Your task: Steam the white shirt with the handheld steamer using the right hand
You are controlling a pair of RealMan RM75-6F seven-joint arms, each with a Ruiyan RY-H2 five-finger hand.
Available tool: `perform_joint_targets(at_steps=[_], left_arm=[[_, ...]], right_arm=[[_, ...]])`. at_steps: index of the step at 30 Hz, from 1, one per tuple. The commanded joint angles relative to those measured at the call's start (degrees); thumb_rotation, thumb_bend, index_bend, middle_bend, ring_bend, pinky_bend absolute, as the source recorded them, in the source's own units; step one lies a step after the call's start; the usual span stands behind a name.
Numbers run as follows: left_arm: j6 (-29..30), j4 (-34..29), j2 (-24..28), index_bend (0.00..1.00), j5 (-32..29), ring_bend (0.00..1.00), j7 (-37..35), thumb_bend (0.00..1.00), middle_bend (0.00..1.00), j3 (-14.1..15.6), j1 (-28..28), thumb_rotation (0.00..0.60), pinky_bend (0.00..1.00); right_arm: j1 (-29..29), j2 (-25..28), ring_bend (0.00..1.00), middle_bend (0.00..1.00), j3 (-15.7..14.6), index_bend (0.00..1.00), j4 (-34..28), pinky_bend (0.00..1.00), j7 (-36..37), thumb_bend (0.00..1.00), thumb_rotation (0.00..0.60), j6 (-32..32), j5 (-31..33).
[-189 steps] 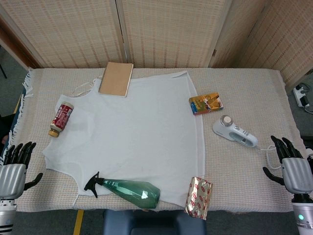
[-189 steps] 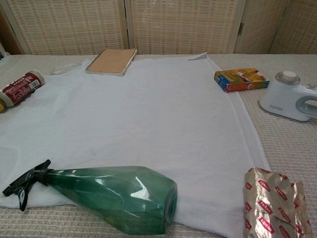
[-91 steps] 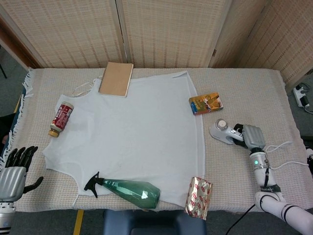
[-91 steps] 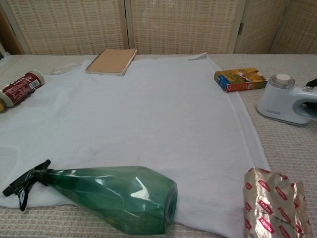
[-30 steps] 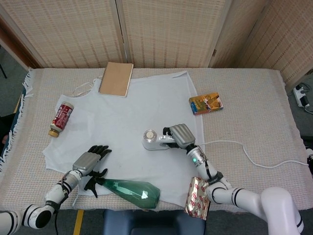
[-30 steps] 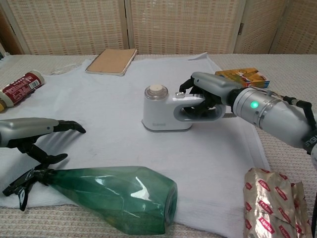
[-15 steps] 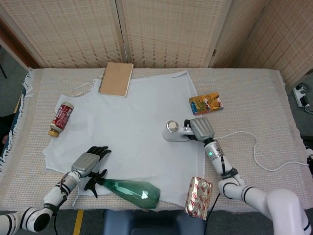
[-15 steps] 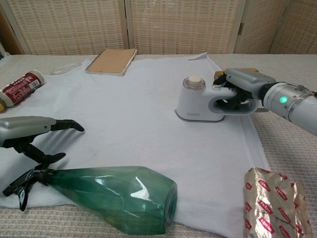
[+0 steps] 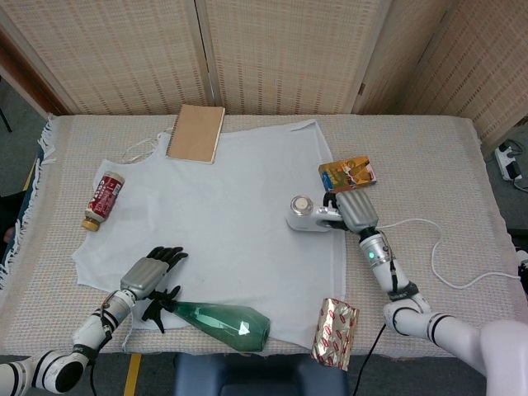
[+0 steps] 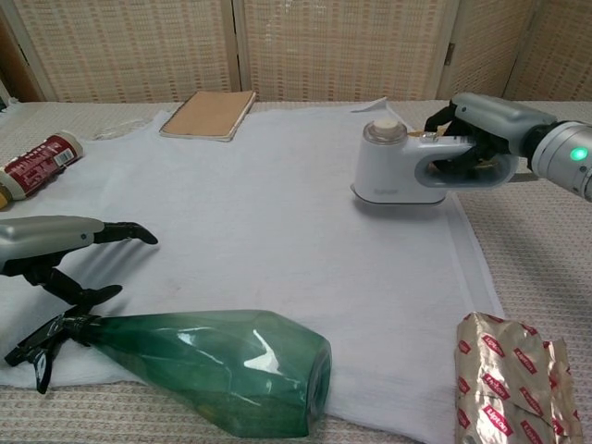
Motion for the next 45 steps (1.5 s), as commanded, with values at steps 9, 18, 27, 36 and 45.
perform_joint_targets(at_steps=[9, 18, 27, 36, 45], left_arm=[[0.4, -0.5, 0.0, 0.11, -0.1, 0.00, 0.8, 0.48, 0.06, 0.0, -0.2, 0.387, 0.00], [0.5, -0.4, -0.1, 0.11, -0.3, 0.00, 1.0, 0.48, 0.06, 0.4, 0.1, 0.385, 0.00], [0.6, -0.4, -0.2, 0.11, -0.3, 0.00, 1.1, 0.48, 0.06, 0.4, 0.1, 0.386, 0.00], [0.9, -0.8, -0.3, 0.12, -0.4, 0.00, 1.8, 0.48, 0.06, 0.5, 0.1, 0.383, 0.00], [1.2, -0.9, -0.4, 0.12, -0.4, 0.00, 1.7, 0.48, 0.06, 0.2, 0.0, 0.385, 0.00]], right_arm=[[6.0, -8.1, 0.83, 0.79, 0.7, 0.81, 0.2, 0.98, -2.6, 0.97, 0.600, -4.0, 0.6], [7.4, -12.1, 0.84, 0.80, -0.9, 0.81, 8.1, 0.98, -4.7, 0.98, 0.600, -3.4, -1.4], [5.4, -9.7, 0.84, 0.80, -1.1, 0.81, 12.4, 0.98, -6.0, 0.98, 0.600, -3.0, -0.2], [2.6, -7.4, 0.84, 0.80, -0.8, 0.81, 16.4, 0.98, -5.0, 0.98, 0.600, -3.3, 1.8], [0.3, -0.4, 0.84, 0.80, 0.0, 0.80, 4.3, 0.98, -0.4, 0.98, 0.600, 2.5, -1.2]])
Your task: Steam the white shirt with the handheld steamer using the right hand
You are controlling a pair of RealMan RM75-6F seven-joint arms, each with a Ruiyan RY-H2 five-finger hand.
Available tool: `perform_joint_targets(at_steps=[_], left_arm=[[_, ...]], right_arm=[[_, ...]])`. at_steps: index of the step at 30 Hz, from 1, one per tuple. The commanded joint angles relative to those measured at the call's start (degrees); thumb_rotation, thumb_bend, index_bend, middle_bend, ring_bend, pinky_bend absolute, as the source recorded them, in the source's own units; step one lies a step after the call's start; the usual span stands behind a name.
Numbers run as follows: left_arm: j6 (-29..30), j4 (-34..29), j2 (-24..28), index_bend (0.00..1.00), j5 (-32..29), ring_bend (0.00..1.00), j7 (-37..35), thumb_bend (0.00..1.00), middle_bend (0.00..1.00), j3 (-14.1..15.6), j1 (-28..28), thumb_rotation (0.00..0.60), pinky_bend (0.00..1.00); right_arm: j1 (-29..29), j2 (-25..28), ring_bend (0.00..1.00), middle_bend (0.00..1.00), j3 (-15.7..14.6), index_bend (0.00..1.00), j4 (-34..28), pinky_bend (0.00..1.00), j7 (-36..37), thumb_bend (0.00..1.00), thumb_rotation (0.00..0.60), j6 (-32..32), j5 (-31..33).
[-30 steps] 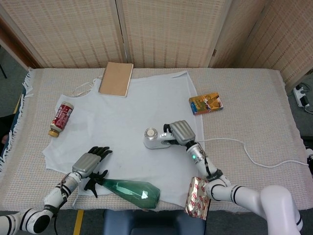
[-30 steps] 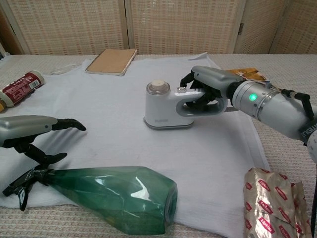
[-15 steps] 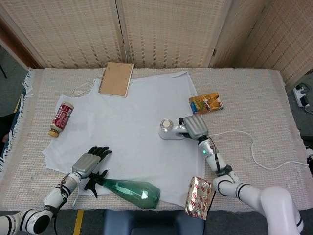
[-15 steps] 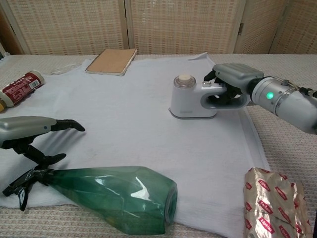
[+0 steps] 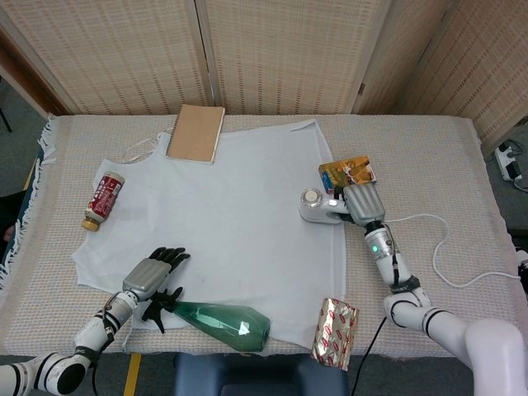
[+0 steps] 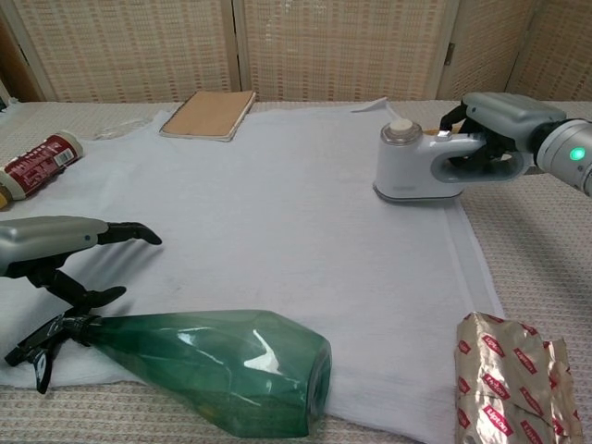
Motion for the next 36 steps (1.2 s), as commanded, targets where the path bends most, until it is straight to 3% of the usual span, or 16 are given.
perform_joint_targets(at_steps=[1, 7, 18, 26, 36], left_arm=[[0.1, 0.1, -0.2, 0.12, 0.0, 0.00, 0.0, 0.48, 0.06, -0.1, 0.0, 0.383, 0.00], [0.1, 0.1, -0.4, 0.12, -0.1, 0.00, 0.1, 0.48, 0.05, -0.1, -0.1, 0.385, 0.00], [0.1, 0.3, -0.7, 0.12, -0.7, 0.00, 0.5, 0.47, 0.06, 0.0, 0.0, 0.383, 0.00], [-0.1, 0.7, -1.0, 0.12, -0.9, 0.00, 0.8, 0.47, 0.05, 0.0, -0.2, 0.389, 0.00], [0.5, 0.6, -1.5, 0.12, -1.1, 0.00, 2.1, 0.48, 0.05, 0.1, -0.2, 0.385, 0.00]], right_arm=[[-0.8, 3.1, 0.84, 0.80, 0.4, 0.80, -7.6, 0.98, 2.2, 0.98, 0.600, 2.7, -1.9], [0.7, 1.0, 0.84, 0.80, -1.1, 0.80, -13.4, 0.98, 2.0, 0.98, 0.600, 2.6, -4.8], [3.7, -6.7, 0.84, 0.80, -4.2, 0.80, -12.6, 0.98, 0.5, 0.98, 0.600, 0.5, -7.9], [1.5, -2.7, 0.84, 0.80, -7.5, 0.80, -14.6, 0.98, -3.2, 0.98, 0.600, 2.7, -10.6], [-1.4, 2.5, 0.84, 0.80, -8.5, 0.80, -15.7, 0.98, -6.5, 0.98, 0.600, 3.2, -9.1]])
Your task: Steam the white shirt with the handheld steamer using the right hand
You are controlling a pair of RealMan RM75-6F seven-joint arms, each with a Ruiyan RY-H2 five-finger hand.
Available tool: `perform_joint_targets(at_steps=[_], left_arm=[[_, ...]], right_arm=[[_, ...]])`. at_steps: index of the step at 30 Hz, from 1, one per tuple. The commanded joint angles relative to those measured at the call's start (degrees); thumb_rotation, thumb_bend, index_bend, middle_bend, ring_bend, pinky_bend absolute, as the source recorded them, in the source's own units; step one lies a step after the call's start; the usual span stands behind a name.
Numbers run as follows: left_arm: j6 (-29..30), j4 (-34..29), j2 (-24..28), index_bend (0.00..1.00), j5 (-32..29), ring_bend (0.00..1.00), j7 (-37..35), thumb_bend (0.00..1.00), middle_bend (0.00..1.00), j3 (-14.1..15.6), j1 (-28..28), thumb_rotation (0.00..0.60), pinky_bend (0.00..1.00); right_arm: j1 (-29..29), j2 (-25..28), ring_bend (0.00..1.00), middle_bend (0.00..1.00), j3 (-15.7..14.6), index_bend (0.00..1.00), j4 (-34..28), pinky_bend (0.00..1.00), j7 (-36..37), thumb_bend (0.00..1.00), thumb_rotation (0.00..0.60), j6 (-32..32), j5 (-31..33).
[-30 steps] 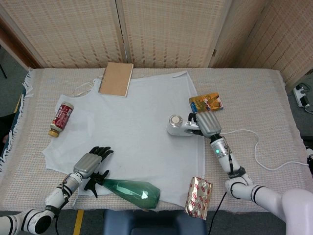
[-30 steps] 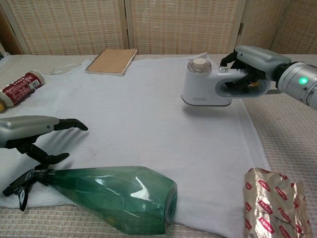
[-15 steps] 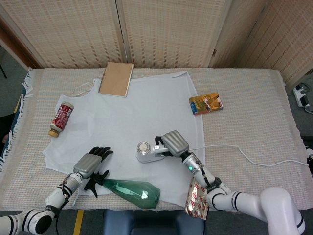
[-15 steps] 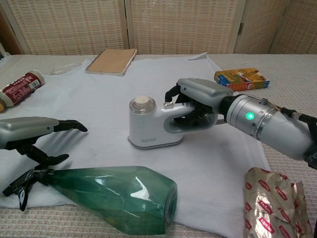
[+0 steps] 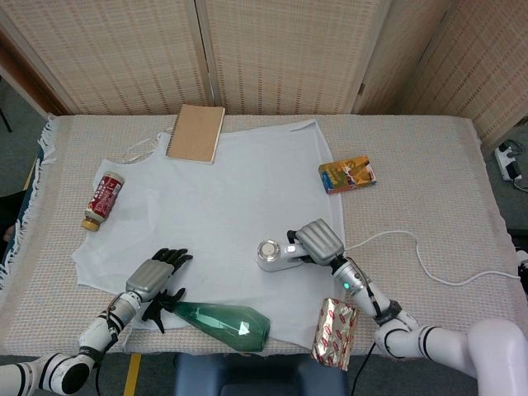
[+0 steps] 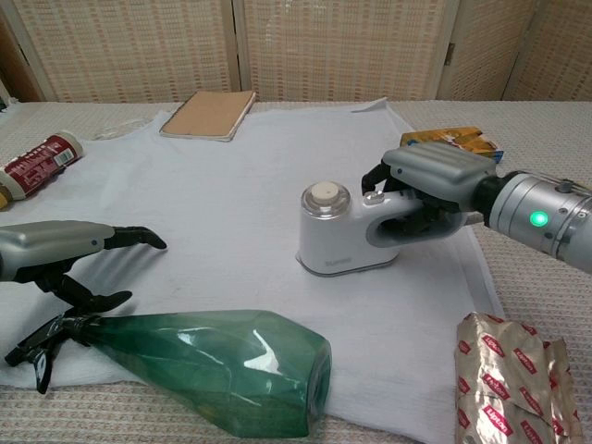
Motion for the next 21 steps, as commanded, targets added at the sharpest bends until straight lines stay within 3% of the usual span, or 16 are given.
perform_joint_targets(at_steps=[1, 10, 16, 21], left_arm=[[0.5, 0.2, -0.2, 0.12, -0.1, 0.00, 0.7, 0.48, 0.05, 0.0, 0.1, 0.386, 0.00], [0.5, 0.3, -0.3, 0.12, -0.4, 0.00, 0.6, 0.47, 0.05, 0.1, 0.2, 0.384, 0.00], [0.8, 0.2, -0.2, 0.12, 0.0, 0.00, 0.2, 0.47, 0.05, 0.0, 0.4, 0.384, 0.00], [1.2, -0.3, 0.1, 0.12, 0.3, 0.00, 0.0, 0.48, 0.05, 0.0, 0.6, 0.385, 0.00]], right_arm=[[-1.0, 1.0, 0.84, 0.80, -0.3, 0.80, 0.8, 0.98, -0.4, 0.98, 0.600, 0.4, 0.7], [-4.6, 4.6, 0.84, 0.80, 1.2, 0.80, 4.3, 0.98, 2.3, 0.98, 0.600, 2.1, 3.9], [-5.0, 5.8, 0.84, 0.80, 3.6, 0.80, 0.6, 0.98, 7.7, 0.98, 0.600, 5.3, 2.9], [-3.1, 2.9, 0.84, 0.80, 3.6, 0.80, -1.4, 0.98, 8.3, 0.98, 0.600, 4.8, 0.9]])
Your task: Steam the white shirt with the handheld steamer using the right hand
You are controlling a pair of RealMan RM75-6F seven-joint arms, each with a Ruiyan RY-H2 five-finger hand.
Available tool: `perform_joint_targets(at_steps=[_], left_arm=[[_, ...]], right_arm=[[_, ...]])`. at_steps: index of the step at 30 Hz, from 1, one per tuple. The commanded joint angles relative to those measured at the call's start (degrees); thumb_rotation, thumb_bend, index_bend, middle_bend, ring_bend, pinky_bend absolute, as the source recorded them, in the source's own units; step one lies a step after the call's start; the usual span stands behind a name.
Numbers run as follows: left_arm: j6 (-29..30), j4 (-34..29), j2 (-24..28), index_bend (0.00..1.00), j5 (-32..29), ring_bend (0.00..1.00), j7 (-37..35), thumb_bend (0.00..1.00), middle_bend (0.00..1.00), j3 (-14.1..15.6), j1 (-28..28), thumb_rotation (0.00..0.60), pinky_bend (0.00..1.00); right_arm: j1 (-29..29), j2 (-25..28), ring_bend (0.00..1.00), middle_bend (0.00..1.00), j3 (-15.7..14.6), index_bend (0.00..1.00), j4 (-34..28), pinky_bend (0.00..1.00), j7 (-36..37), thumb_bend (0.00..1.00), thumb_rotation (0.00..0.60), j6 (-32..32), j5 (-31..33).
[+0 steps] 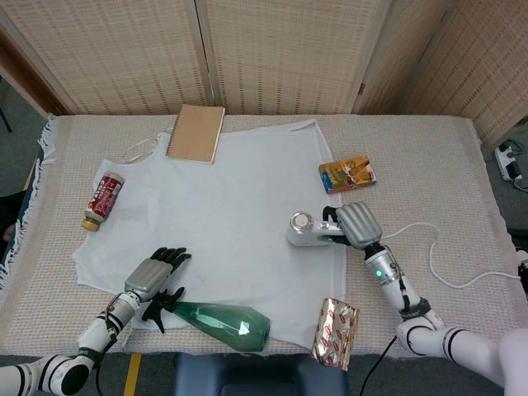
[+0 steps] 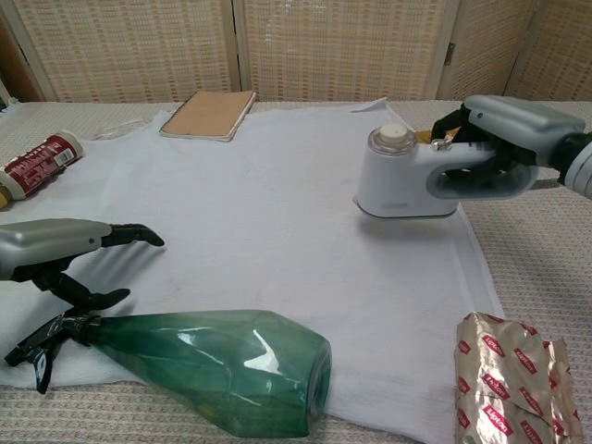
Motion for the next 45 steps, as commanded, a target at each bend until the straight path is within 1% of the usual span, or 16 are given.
perform_joint_targets(at_steps=[1, 6, 11, 17, 26, 32, 34, 38, 42, 45], left_arm=[[0.2, -0.1, 0.1, 0.12, 0.1, 0.00, -0.1, 0.48, 0.05, 0.0, 0.1, 0.388, 0.00], [0.4, -0.3, 0.2, 0.12, 0.2, 0.00, -0.2, 0.47, 0.05, 0.0, 0.3, 0.387, 0.00], [0.2, 0.0, 0.5, 0.12, 0.6, 0.00, 0.0, 0.48, 0.05, 0.5, 0.5, 0.391, 0.00], [0.3, 0.6, 0.8, 0.12, 0.7, 0.00, -1.0, 0.48, 0.05, 0.6, 0.9, 0.389, 0.00], [0.1, 1.3, 0.7, 0.12, 1.2, 0.00, -1.9, 0.48, 0.05, 0.5, 1.1, 0.385, 0.00], [-0.1, 1.7, 0.6, 0.12, 1.1, 0.00, -2.2, 0.47, 0.05, 0.4, 1.2, 0.384, 0.00], [0.0, 1.7, 0.6, 0.12, 1.3, 0.00, -2.3, 0.48, 0.05, 0.3, 1.2, 0.383, 0.00], [0.9, 1.4, 0.8, 0.12, 2.3, 0.00, -3.3, 0.47, 0.05, -0.1, 1.5, 0.388, 0.00], [3.5, 1.0, 1.3, 0.12, 4.7, 0.00, -5.0, 0.46, 0.05, -0.8, 2.2, 0.389, 0.00], [6.0, 0.2, 2.1, 0.12, 6.5, 0.00, -6.6, 0.44, 0.05, -1.5, 2.9, 0.388, 0.00]], right_arm=[[1.6, -2.9, 0.84, 0.80, 0.1, 0.80, -0.3, 0.98, 0.4, 0.98, 0.600, -0.8, -1.1], [4.0, -8.7, 0.84, 0.80, -0.2, 0.80, 3.0, 0.98, 0.5, 0.98, 0.600, -3.3, -1.7], [5.8, -13.2, 0.84, 0.80, -0.8, 0.80, 8.6, 0.98, -0.7, 0.98, 0.600, -4.1, -3.1], [7.5, -17.5, 0.84, 0.80, 0.6, 0.80, 17.2, 0.98, -0.6, 0.98, 0.600, -5.1, -2.4], [9.9, -21.5, 0.84, 0.80, 3.7, 0.79, 28.5, 0.98, 1.2, 0.98, 0.600, -6.7, 0.1], [10.3, -21.8, 0.84, 0.80, 4.9, 0.80, 32.8, 0.98, 1.5, 0.98, 0.600, -7.3, 1.6], [10.1, -21.3, 0.84, 0.80, 5.3, 0.80, 32.7, 0.98, 2.2, 0.98, 0.600, -6.7, 1.9], [8.4, -17.8, 0.84, 0.80, 5.2, 0.80, 28.6, 0.98, 4.2, 0.98, 0.600, -3.0, 1.0], [4.6, -10.8, 0.84, 0.80, 4.4, 0.79, 20.7, 0.98, 3.4, 0.98, 0.600, 0.6, 0.5], [0.6, -3.9, 0.84, 0.80, 3.9, 0.79, 12.8, 0.98, 1.3, 0.98, 0.600, 2.3, 1.8]])
